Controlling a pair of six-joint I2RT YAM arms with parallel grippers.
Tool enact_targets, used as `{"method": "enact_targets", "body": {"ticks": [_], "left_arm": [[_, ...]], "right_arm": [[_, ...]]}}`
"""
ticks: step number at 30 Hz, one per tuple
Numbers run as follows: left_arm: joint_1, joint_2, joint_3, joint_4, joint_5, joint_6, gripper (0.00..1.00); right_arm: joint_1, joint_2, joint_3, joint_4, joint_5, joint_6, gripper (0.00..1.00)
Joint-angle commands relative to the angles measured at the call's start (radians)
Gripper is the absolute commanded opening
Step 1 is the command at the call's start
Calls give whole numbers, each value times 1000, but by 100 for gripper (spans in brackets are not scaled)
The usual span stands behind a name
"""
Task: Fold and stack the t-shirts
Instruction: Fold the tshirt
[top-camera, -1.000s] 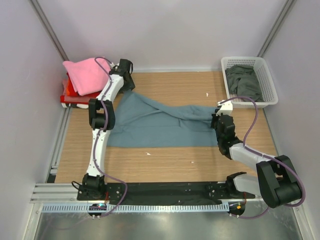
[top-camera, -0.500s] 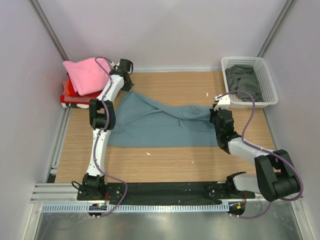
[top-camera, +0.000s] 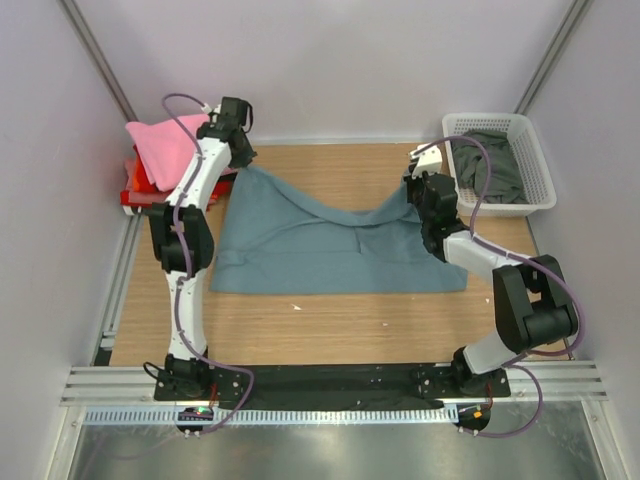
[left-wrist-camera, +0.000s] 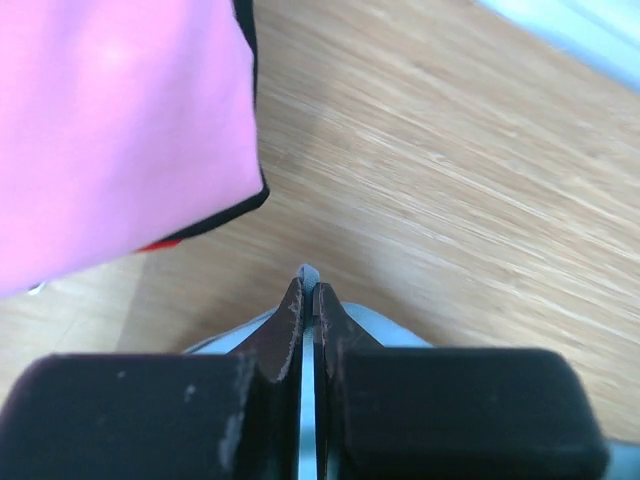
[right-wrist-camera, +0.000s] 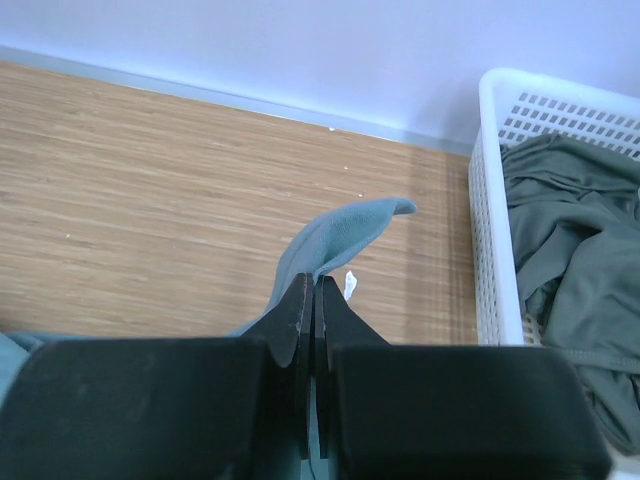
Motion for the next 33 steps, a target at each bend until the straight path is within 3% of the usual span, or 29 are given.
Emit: {"method": "enact_targets", "body": {"ticks": [1,8,17,25,33], "left_arm": [[1,-140,-52,-14,-40,13,0],[19,-259,-185,-12,-80,55,0],[53,-290,-219,-38,-86,71,0],[68,-358,-302,-41,-95,97,0],[74,-459,-463,0,-81,102,0]], "right_arm": [[-25,21,83,27,-27,-30,1],[-93,109,195,20,-99,3,1],[-105,219,319,-33,-182,0,1],[-130,172,244,13,-186,16,1],[-172,60,135,30,-287,46,1]]}}
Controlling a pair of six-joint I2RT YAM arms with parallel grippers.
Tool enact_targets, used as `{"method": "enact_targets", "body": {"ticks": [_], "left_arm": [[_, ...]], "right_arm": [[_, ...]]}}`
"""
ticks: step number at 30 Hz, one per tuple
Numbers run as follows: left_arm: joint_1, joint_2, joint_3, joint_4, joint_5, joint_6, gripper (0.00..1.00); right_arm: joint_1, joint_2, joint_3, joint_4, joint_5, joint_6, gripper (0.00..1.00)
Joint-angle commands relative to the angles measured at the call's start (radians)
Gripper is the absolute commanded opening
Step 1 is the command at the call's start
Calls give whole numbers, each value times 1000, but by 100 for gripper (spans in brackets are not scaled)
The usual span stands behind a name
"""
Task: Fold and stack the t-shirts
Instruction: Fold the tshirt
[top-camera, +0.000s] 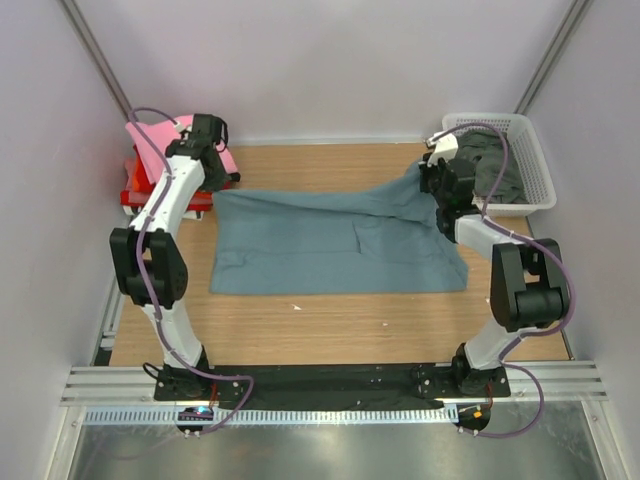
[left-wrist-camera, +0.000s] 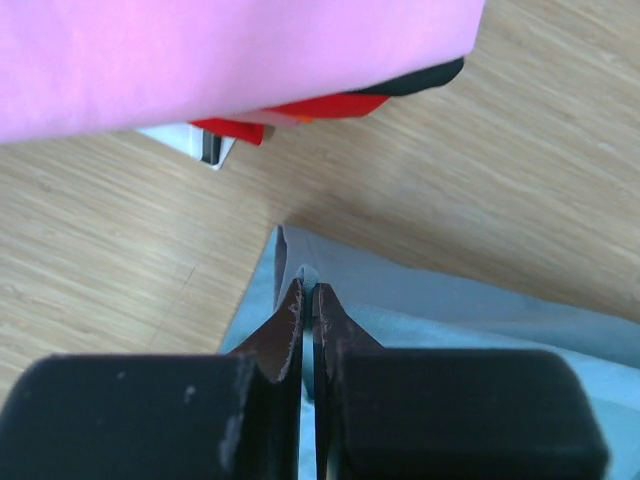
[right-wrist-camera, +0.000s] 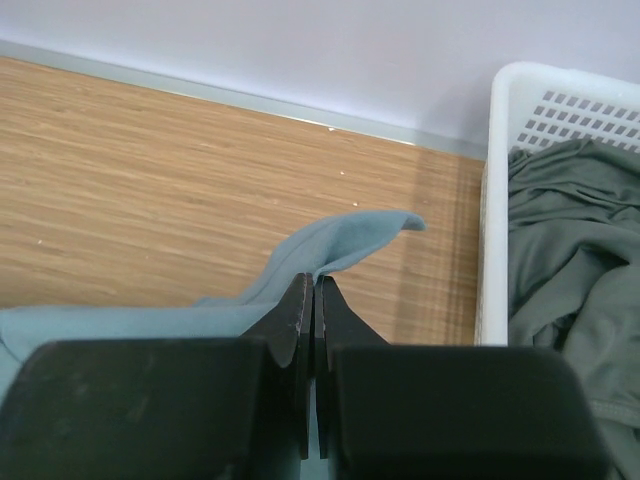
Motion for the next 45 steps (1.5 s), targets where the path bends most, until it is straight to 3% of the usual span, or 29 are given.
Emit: {"method": "enact_targets", "body": {"ticks": [1,12,17,19,20,21,22,23,24,26,31,35,40,45], "left_arm": [[12,-86,-51,36,-15,21,0],[12,-170,-238,45,8,9,0],[12,-219,-338,10,-14,12,0],[12,-245,-399,-10,-24,15,2],[10,-255,-419,-11,-21,19,5],[12,-264,-442,-17,-21,21,10],[12,-282,-473,-16,-22,21,18],[10,-290,-479,-19,-24,19,35],[10,-299,-481,-24,-25,18,61],[10,-321,-459,-30,-34,-5,67],[-5,-312,-410,4,27,-54,65],[-79,-243,-400,41,28,-71,63],[-143,-132,-366,56,30,-108,60],[-189,-52,-361,61,28,-126,57]], "right_arm": [[-23,-115,-57,86,-46,41,1],[-27,-232,-183,55,-15,75,1],[-27,-388,-293,-43,32,140,1],[-29,-470,-353,-92,130,206,6],[-27,-497,-376,-106,157,261,16],[-27,-523,-423,-106,198,294,36],[-27,-549,-439,-113,232,328,63],[-27,-584,-448,-135,256,354,96],[-29,-597,-451,-179,279,387,100],[-27,-626,-444,-228,325,389,100],[-27,-692,-438,-238,273,437,100],[-26,-680,-407,-288,83,601,100],[-10,-502,-312,-507,-59,820,100],[13,-281,-171,-728,-101,850,100]]}}
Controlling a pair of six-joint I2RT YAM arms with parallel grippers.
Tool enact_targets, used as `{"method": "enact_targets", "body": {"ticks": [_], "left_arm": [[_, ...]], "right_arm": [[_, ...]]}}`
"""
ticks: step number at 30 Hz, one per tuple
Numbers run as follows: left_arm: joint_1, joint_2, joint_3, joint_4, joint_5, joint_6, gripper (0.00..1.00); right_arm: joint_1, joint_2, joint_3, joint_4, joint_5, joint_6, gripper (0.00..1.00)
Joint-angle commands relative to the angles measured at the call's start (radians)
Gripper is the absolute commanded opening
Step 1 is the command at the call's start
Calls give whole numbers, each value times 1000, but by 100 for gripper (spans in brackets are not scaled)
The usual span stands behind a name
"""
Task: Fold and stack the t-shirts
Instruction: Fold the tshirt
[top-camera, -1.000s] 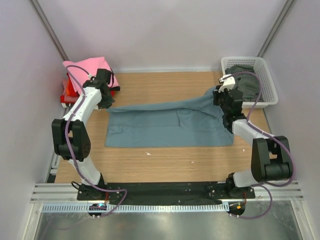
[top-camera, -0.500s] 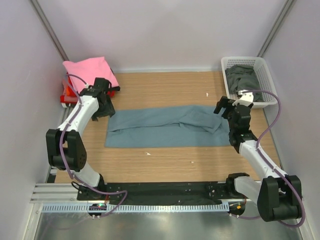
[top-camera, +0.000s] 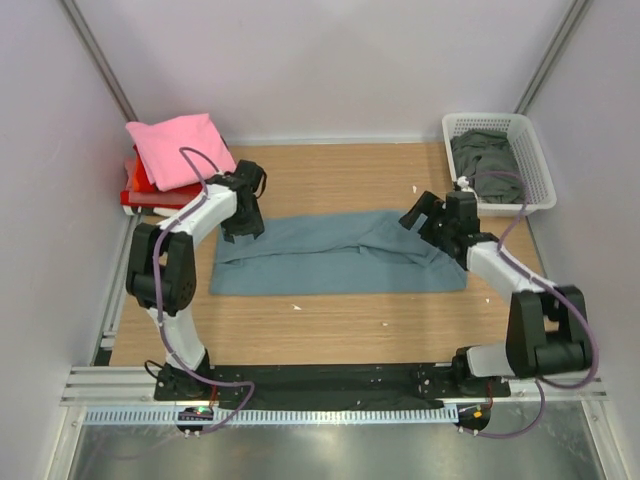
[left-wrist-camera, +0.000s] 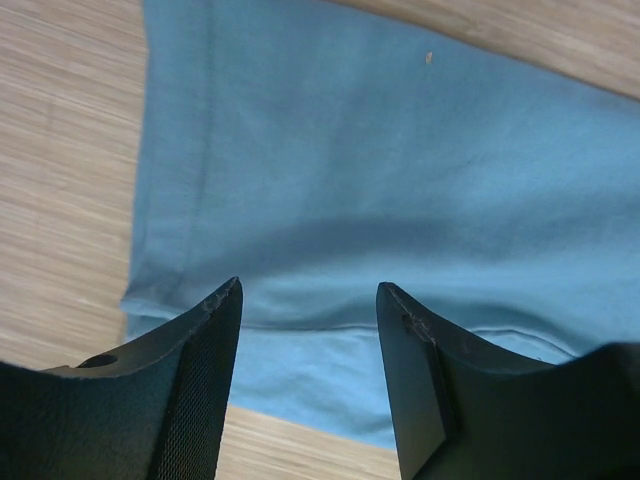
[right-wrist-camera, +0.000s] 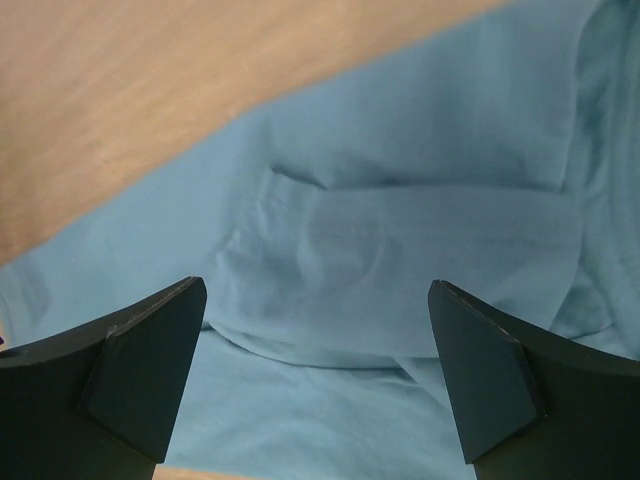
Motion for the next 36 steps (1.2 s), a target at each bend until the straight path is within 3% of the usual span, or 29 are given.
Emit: {"method": "enact_targets", "body": {"ticks": [1,9,10,12,15,18,22,26,29,30,34,36], "left_arm": [[-19,31,17,24,-3,-36,57],[-74,76,-93,53,34,-74,54],[-85,65,-157,76,47,-77,53],[-94,61,-174,78,58,-83,52],[-129,27,-228,78,86,-92,50],[-191,-44,-289,72,99,-123,50],[-312,-126,-380,110,222,-253,51],[-494,-157,-448,248,406,-418,51],[-629,-154,-374,280,431,-477,51],[-655,-151,-347,270,435,-477,52],[-735,-189,-166,144,396,-467,54],[-740,-247,-139,83,368,-467,55]], "right_arm": [[20,141,103,-190,-60,77,100],[69,448,345,-342,-22,57,100],[80,558,517,-419,4,34,100],[80,634,570,-443,4,20,100],[85,807,788,-503,-5,6,100],[100,994,1059,-583,-31,-8,100],[137,1218,1468,-626,-129,0,100],[196,1390,1678,-470,-342,84,100],[217,1456,1686,-153,-471,202,100],[217,1469,1692,-27,-482,230,100],[211,1477,1784,58,-431,270,100],[201,1435,1746,129,-410,270,100]]}}
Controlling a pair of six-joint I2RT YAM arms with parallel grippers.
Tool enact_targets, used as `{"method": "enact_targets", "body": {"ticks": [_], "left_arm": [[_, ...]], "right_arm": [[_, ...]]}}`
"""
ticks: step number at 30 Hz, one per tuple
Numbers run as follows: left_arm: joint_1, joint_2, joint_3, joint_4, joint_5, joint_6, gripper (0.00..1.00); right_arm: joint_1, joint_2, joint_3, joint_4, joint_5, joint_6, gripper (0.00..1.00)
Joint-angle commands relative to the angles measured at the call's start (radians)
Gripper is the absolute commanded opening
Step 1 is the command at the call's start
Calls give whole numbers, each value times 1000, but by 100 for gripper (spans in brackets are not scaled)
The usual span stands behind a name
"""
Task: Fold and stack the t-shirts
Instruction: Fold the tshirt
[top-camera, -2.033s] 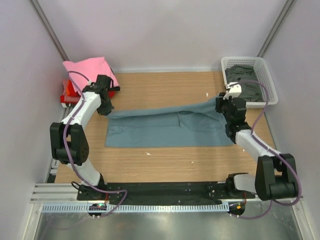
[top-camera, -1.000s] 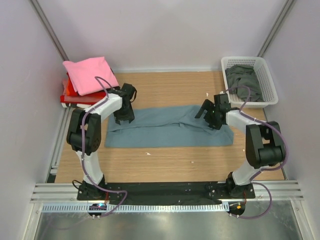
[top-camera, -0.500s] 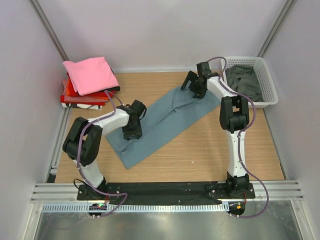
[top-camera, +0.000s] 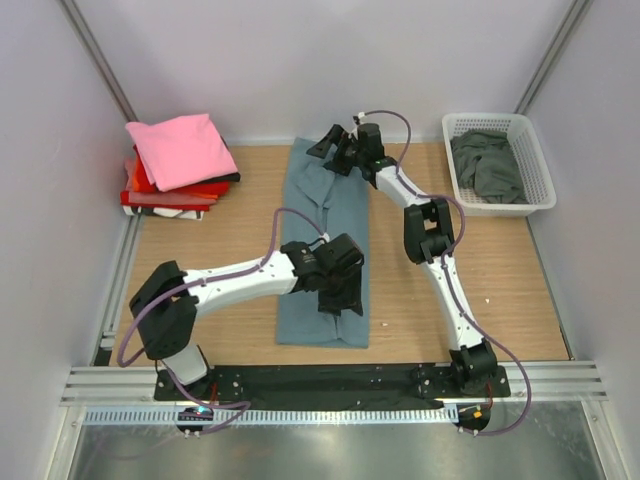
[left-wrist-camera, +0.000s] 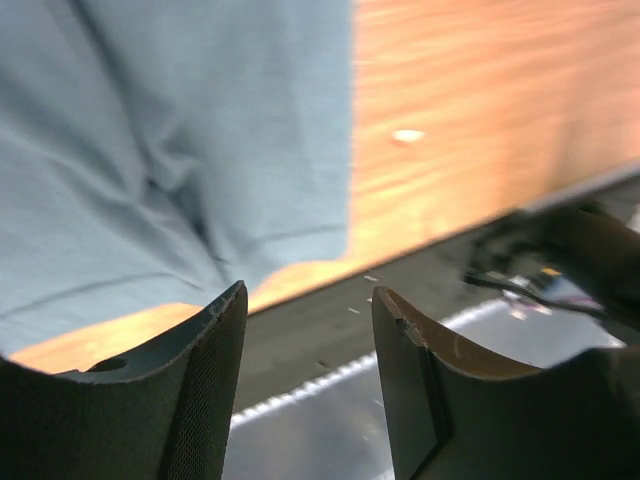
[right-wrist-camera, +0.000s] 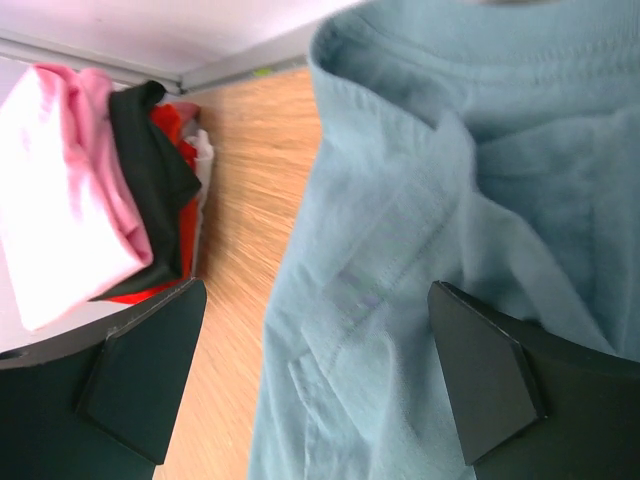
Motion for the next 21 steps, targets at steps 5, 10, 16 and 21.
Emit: {"method": "enact_targets", "body": {"ticks": [5,10,16,21], "left_arm": [[3,-232,81,-202,-119,-17,57],[3,-337,43,-310,-293,-8,57],[3,-438,-21,-399,-432,-26,57],[29,-550,-167,-346,-399,-46,60]], "right_arm": [[-37,-214,-118,202,28,-12,100],[-79,-434,-264,164,132,-34,100],[-88,-868,-658,9,437,-233,100],[-42,-1282,-1151,-142,654,-167,100]]}}
